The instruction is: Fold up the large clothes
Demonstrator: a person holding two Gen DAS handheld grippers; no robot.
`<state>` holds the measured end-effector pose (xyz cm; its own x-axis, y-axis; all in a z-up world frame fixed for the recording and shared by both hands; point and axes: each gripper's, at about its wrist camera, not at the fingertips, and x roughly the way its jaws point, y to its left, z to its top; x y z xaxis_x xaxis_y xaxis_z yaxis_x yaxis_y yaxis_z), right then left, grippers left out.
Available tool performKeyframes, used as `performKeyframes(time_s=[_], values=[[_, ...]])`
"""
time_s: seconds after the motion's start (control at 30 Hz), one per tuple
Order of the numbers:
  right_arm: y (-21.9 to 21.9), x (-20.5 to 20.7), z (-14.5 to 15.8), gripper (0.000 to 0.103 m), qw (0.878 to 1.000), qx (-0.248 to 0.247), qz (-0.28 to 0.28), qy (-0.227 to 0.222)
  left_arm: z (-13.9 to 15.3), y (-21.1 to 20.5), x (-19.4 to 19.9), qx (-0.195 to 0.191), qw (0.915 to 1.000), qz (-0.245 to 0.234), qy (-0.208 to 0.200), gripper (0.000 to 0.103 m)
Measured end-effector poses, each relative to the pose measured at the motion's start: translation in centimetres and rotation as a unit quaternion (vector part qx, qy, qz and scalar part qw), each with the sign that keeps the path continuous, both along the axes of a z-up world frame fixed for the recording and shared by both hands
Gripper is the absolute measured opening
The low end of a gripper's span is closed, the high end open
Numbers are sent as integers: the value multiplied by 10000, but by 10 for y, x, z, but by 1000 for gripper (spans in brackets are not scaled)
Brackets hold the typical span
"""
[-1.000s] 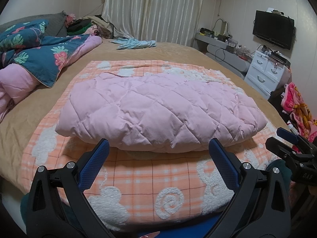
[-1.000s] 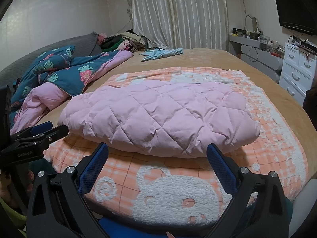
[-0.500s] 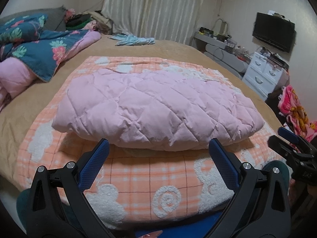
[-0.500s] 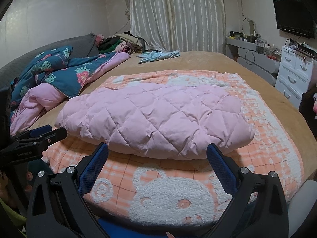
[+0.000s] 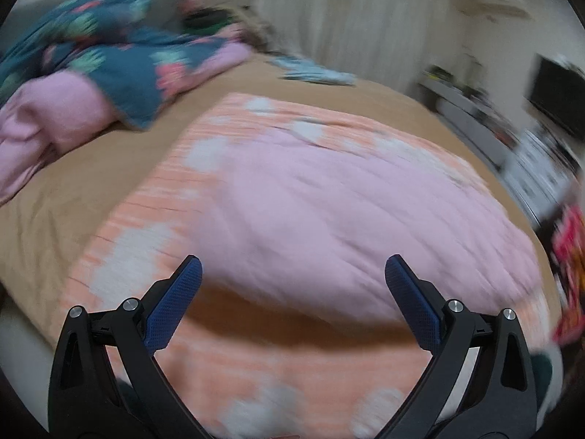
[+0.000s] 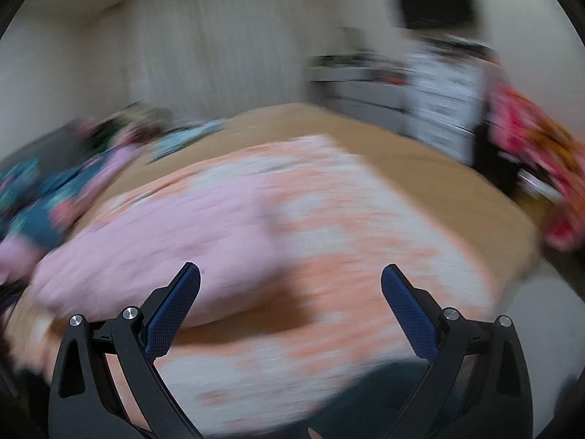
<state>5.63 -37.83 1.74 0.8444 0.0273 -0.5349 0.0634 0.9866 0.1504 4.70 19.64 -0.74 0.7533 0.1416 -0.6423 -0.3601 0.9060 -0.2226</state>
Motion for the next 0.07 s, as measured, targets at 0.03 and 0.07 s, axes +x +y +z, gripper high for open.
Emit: performKeyframes(time_s=[0.03, 0.07], values=[[-43, 7, -9, 99, 9979, -78, -638, 70, -1, 29, 6, 93, 9996, 260, 22, 94], [-73, 13, -18, 99, 9939, -176, -1079, 173, -3, 57, 11, 256, 9981, 549, 57, 94]])
